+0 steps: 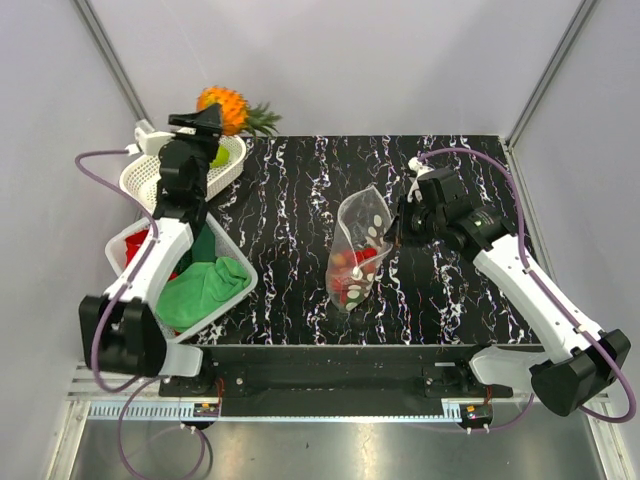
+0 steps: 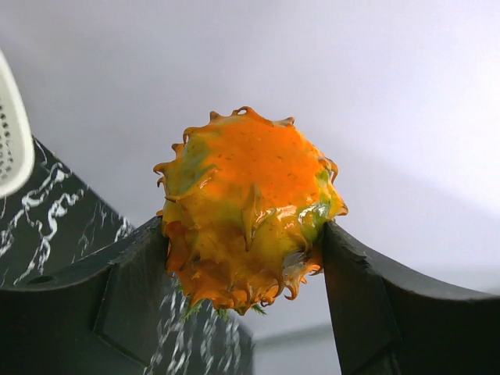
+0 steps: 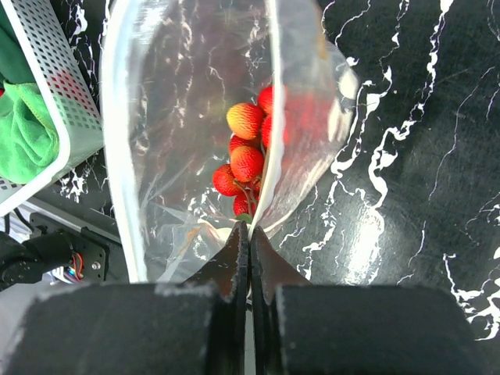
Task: Open the zip-top bag and remove the fake food
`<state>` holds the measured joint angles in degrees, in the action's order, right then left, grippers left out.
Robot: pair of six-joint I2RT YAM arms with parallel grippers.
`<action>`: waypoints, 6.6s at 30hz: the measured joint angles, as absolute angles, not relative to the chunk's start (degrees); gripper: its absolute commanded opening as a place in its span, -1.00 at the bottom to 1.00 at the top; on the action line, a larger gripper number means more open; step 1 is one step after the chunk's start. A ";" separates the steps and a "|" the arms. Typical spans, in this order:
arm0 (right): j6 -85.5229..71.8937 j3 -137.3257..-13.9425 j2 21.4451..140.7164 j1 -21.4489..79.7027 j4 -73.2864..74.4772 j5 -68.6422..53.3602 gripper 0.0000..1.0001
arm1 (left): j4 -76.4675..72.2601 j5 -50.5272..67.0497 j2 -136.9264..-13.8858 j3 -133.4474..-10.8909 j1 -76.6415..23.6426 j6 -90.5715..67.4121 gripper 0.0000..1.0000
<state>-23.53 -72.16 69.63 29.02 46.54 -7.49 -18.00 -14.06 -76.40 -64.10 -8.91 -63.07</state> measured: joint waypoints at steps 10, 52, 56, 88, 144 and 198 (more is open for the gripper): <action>-22.55 -72.88 69.60 28.99 46.81 -7.73 -1.00 | -30.02 -15.64 -99.59 -62.00 8.62 -82.81 -1.00; -16.45 -78.83 74.98 28.97 47.86 -14.79 -1.00 | 8.62 6.00 -78.17 -70.39 -19.51 -60.55 0.05; -16.23 -80.86 77.65 29.19 47.79 -18.37 -1.00 | 14.17 6.09 -78.02 -81.65 -30.35 -51.37 -0.10; -21.04 -77.87 78.11 33.39 41.36 -24.95 -1.00 | 49.98 3.92 -90.28 -85.97 -48.01 -31.22 -0.39; -20.78 -70.32 72.20 33.39 41.19 -21.56 -1.00 | 50.33 7.25 -93.14 -95.96 -46.59 -30.59 -1.00; -24.75 -79.99 77.69 32.82 38.94 -11.86 -1.00 | 32.36 19.64 -99.11 -122.13 -37.26 -49.87 -1.00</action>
<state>-24.75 -79.99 77.69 32.82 38.94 -11.86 32.36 19.64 -99.11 -122.13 -37.26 -49.87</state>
